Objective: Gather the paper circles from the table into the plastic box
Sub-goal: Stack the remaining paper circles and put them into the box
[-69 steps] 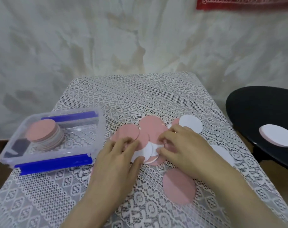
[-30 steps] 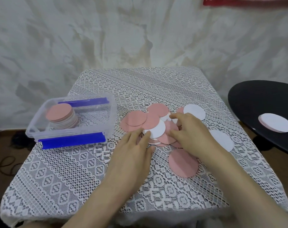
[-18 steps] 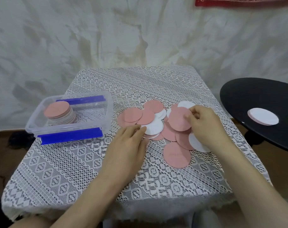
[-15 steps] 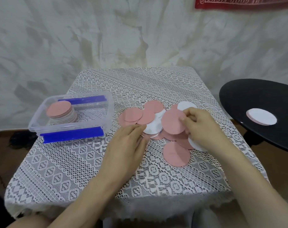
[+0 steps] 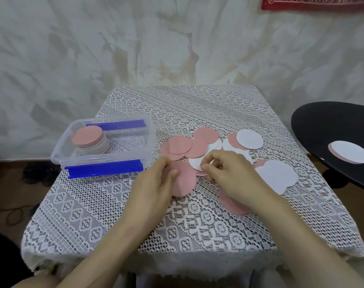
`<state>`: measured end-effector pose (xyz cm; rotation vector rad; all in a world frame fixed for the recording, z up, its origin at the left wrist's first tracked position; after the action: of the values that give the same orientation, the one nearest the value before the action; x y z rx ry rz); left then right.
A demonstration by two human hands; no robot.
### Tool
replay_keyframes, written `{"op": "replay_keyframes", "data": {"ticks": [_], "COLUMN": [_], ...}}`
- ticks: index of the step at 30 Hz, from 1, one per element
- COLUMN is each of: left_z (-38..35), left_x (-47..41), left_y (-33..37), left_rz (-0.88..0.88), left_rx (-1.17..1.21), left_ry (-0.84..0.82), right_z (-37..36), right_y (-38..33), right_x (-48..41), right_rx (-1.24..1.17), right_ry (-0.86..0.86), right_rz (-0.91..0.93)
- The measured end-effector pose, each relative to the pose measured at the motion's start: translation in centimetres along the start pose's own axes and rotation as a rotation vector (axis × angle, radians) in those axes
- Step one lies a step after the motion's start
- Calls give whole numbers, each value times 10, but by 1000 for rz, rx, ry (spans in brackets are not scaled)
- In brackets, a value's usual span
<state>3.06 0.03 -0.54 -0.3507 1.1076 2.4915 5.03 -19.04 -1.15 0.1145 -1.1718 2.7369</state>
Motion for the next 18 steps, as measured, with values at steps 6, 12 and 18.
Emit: {"op": "replay_keyframes", "data": {"ticks": [6,12,18], "left_z": [6,6,2], "left_x": [3,2,1], "left_y": [-13,-14,-7], "left_rz": [28,43,44], "left_rx": [-14,-19,-36], "left_ry": [-17,-34,-68], "right_z": [20,19,28], "right_y": [-1,7,25], "right_x": [-9,-14,-9], "right_rx": [294,200,69], "right_ry": [166,141,117], "right_rz": [-100,-164,-185]}}
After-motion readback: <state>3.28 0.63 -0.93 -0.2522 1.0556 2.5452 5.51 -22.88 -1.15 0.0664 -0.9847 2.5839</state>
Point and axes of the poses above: each hand's wrist, its own x-axis away from the middle knuckle, its own z-axis out of the back of the hand, y = z × x, the point moved 8 cm from there along -x, towards the middle knuckle, and after that the axes turned 12 degrees about -z, right-handed, at the moved point
